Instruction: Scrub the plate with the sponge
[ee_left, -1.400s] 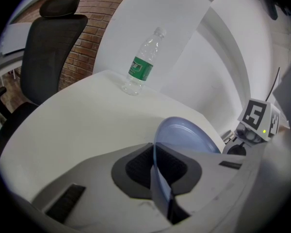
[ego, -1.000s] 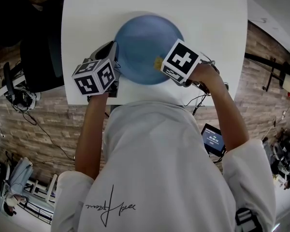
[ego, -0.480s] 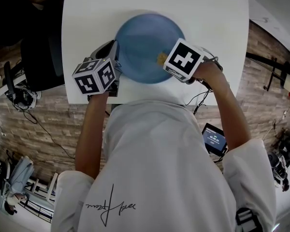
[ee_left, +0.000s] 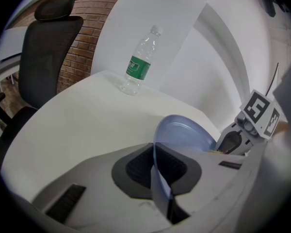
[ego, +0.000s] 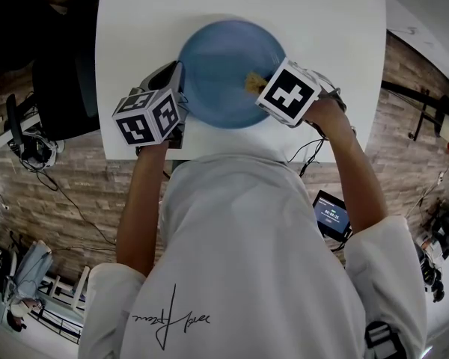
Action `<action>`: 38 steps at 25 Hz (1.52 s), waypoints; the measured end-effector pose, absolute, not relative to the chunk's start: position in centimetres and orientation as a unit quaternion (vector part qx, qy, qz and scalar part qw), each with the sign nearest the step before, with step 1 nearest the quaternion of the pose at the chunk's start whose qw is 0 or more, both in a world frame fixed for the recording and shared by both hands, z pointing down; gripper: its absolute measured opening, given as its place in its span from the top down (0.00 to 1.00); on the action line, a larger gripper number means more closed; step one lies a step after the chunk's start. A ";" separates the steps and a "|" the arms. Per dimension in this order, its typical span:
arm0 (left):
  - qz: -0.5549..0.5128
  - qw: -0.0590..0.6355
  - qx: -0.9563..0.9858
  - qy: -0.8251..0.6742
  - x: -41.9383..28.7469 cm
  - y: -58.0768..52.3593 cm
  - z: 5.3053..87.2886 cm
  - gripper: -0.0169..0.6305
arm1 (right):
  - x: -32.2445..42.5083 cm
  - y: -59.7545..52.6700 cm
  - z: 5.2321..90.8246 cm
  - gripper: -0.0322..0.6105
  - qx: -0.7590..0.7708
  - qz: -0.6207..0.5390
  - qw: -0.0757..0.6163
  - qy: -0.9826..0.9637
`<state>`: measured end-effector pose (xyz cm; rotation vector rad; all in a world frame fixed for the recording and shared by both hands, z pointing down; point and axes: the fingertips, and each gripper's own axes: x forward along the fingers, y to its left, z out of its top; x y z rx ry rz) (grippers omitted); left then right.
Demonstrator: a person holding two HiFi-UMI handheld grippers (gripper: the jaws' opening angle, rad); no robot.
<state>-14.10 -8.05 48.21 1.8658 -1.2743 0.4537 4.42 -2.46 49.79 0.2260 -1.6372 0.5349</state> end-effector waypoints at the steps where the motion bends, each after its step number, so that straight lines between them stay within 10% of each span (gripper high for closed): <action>1: 0.179 0.407 0.740 -0.505 -14.1 -8.0 48.2 0.95 | 4.1 -2.4 49.8 0.88 0.100 0.237 0.639 -0.725; 38: 0.180 0.407 0.739 -0.506 -14.1 -8.1 48.2 0.94 | 3.3 -10.5 49.9 0.88 0.273 0.217 0.555 -0.755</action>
